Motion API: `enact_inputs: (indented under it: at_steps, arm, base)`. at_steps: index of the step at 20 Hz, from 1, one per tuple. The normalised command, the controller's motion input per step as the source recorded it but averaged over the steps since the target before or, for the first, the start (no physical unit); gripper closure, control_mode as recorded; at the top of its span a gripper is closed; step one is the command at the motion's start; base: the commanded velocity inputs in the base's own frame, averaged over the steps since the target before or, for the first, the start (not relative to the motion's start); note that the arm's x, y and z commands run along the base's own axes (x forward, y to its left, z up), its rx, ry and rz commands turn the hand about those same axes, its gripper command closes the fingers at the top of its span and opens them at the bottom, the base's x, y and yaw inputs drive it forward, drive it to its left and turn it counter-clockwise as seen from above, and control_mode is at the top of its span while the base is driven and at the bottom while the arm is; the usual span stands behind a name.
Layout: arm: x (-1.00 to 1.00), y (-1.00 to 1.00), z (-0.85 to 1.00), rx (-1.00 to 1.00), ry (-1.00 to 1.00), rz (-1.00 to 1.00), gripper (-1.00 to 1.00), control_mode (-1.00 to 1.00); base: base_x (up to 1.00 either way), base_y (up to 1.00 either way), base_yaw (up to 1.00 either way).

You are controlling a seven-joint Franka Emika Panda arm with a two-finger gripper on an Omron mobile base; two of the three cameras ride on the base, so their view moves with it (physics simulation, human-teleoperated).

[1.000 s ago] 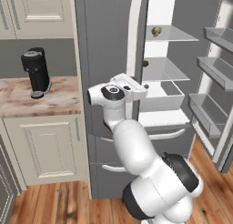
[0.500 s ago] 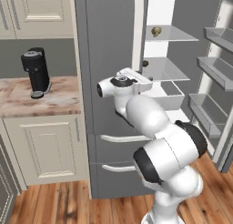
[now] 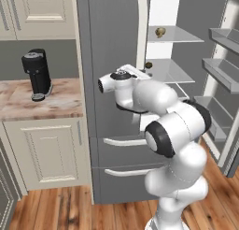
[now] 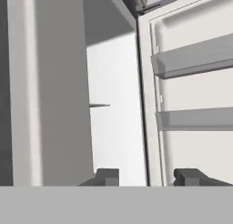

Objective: Place the mushroom in the correct fridge rack based on whether it is a fruit or vegetable. Finally, close the fridge door.

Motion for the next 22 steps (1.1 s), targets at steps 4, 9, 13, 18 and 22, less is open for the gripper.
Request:
enact_inputs:
  at_steps: [4, 9, 13, 18, 22]
  arm:
    - [0.61, -0.04, 0.02, 0.01, 0.00, -0.01, -1.00, -1.00]
    - [-0.65, -0.04, 0.28, 0.05, -0.03, 0.00, -1.00, -1.00]
    - [-0.97, -0.01, 0.26, 0.04, -0.06, 0.00, -1.00, -1.00]
    - [-1.00, -0.08, 0.07, 0.06, 0.00, 0.02, -1.00, -1.00]
    - [-1.00, -0.37, 0.00, 0.08, 0.00, 0.08, -1.00, -1.00]
  base:
    - [0.00, 0.00, 0.00]
    - [0.00, 0.00, 0.00]
    - [0.00, 0.00, 0.00]
    - [0.00, 0.00, 0.00]
    - [0.00, 0.00, 0.00]
